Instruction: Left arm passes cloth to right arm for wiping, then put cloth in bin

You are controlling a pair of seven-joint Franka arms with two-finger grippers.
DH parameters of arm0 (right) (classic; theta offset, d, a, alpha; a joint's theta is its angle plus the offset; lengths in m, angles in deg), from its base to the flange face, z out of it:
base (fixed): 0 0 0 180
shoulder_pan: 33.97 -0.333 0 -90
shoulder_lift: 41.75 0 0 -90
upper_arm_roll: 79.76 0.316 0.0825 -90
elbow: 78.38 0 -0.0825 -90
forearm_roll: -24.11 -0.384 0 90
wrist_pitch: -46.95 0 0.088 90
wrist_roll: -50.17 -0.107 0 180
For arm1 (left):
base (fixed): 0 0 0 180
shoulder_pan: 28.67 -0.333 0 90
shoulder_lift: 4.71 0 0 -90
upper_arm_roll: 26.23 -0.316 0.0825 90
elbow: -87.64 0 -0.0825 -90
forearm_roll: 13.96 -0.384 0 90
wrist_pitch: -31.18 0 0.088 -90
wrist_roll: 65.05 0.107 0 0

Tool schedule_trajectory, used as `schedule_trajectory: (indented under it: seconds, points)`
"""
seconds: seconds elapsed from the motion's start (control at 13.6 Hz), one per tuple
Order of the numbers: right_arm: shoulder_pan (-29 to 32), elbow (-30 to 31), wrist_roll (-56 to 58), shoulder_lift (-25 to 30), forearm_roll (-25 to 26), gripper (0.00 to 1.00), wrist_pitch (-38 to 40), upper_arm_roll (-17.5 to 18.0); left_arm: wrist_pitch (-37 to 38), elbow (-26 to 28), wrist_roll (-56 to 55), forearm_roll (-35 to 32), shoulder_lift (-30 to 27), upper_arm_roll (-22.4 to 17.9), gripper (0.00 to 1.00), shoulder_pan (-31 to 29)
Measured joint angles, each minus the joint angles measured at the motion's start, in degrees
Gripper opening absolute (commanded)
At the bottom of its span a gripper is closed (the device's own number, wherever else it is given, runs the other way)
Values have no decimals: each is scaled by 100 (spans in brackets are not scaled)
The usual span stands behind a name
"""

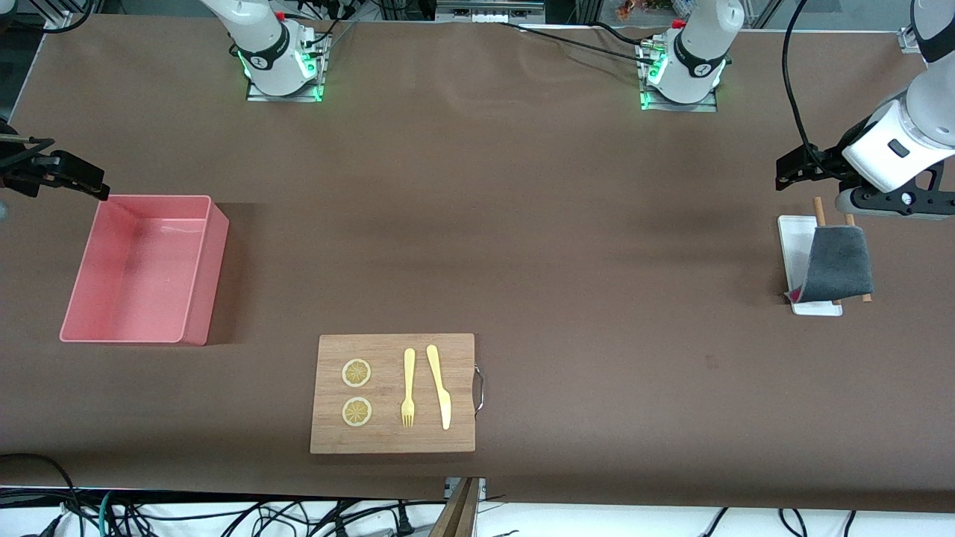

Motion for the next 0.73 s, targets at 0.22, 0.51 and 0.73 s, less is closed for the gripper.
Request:
schedule_trajectory:
  seconds: [0.22, 0.51, 0.73]
  points:
    - [0, 0, 0, 0, 0, 100, 0, -4, 2, 0, 0, 0, 0, 0, 100, -1]
    - [0, 0, 0, 0, 0, 100, 0, -5, 279, 17, 0, -28, 34, 18, 100, 7]
    - [3, 0, 0, 0, -3, 100, 0, -11, 955, 51, -3, -215, 260, 97, 100, 18]
